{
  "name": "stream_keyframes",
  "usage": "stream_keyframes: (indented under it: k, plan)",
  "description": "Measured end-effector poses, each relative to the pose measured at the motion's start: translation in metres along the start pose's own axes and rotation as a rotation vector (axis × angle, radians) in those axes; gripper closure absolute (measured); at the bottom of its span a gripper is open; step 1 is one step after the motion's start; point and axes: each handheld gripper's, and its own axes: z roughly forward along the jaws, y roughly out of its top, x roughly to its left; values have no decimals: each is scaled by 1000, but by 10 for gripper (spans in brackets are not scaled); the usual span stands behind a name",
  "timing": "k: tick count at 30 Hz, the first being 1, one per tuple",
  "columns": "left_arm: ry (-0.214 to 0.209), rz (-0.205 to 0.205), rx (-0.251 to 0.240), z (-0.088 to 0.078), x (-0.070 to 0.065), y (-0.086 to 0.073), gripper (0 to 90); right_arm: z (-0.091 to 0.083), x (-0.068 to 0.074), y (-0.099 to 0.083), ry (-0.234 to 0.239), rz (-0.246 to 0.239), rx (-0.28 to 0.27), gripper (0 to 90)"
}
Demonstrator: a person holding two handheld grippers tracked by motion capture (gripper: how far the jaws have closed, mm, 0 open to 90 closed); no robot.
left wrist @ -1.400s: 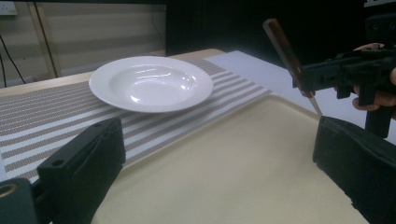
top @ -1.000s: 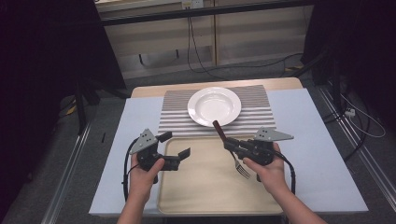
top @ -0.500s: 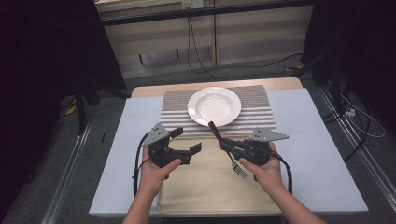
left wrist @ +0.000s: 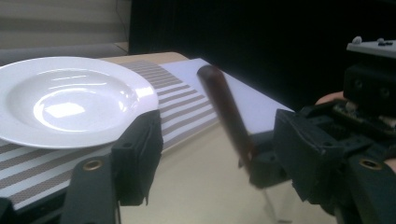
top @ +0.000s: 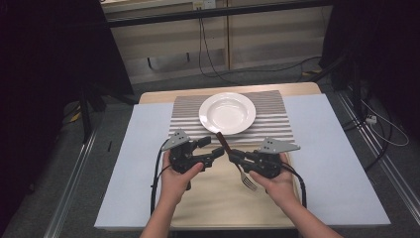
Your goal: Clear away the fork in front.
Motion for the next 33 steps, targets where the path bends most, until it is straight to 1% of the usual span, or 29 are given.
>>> stream_keyframes:
  k: [2, 3, 4, 6, 7, 8, 9, 10, 11, 12, 14, 16, 17, 18, 19, 20, 22, 24, 25, 28, 29, 33]
  plan:
    - [1, -13, 2, 3, -2, 0, 375, 2, 2, -1, 5, -10, 11, 780]
    - [1, -20, 6, 5, -3, 0, 395, 2, 4, -1, 3, -13, 7, 780]
    - [-1, -29, 7, 6, -3, 0, 448, 3, 4, -1, 6, -14, 5, 780]
    - [-32, -45, 0, 8, -4, -1, 528, 3, 6, 0, 8, -20, -1, 780]
    - [-38, -51, -9, 9, -5, -1, 569, 2, 6, 1, 11, -19, -1, 780]
    - [-52, -56, -15, 9, -5, -1, 585, 2, 7, 1, 11, -19, -1, 780]
    - [-73, -58, -18, 10, -6, 0, 626, 2, 7, 1, 11, -19, -5, 780]
    - [-78, -56, -19, 10, -6, 0, 694, 2, 8, 2, 18, -19, -7, 780]
    - [-100, -64, -21, 11, -7, 2, 732, 2, 9, 3, 20, -24, -10, 781]
    - [-101, -66, -22, 10, -8, 2, 766, 2, 10, 3, 17, -28, -14, 780]
    - [-99, -61, -16, 9, -8, 5, 771, 1, 10, 4, 29, -14, -20, 780]
    - [-105, -72, -16, 6, -7, 7, 774, 1, 12, 5, 23, -31, -33, 777]
    - [-112, -78, -21, 5, -7, 8, 777, 1, 12, 6, 28, -32, -40, 776]
    - [-110, -82, -24, 3, -6, 9, 778, 1, 12, 6, 41, -22, -51, 776]
    - [-102, -77, -20, 0, -4, 11, 779, 0, 12, 6, 48, -24, -60, 774]
    - [-101, -80, -21, -2, -3, 12, 779, -2, 12, 7, 40, -40, -55, 736]
    - [-103, -85, -18, -8, 0, 13, 780, -5, 10, 7, 37, -43, -53, 690]
    - [-105, -91, -11, -13, 4, 14, 780, -9, 7, 5, 28, -55, -55, 648]
    - [-105, -88, 4, -16, 6, 14, 780, -11, 5, 5, 27, -57, -53, 620]
    - [-101, -85, 34, -23, 9, 14, 780, -15, -3, 1, 1, -64, -42, 501]
    - [-99, -92, 41, -25, 11, 14, 781, -16, -4, 0, 2, -60, -38, 482]
    - [-96, -121, 49, -34, 20, 14, 781, -22, -11, -5, -35, -70, -29, 383]
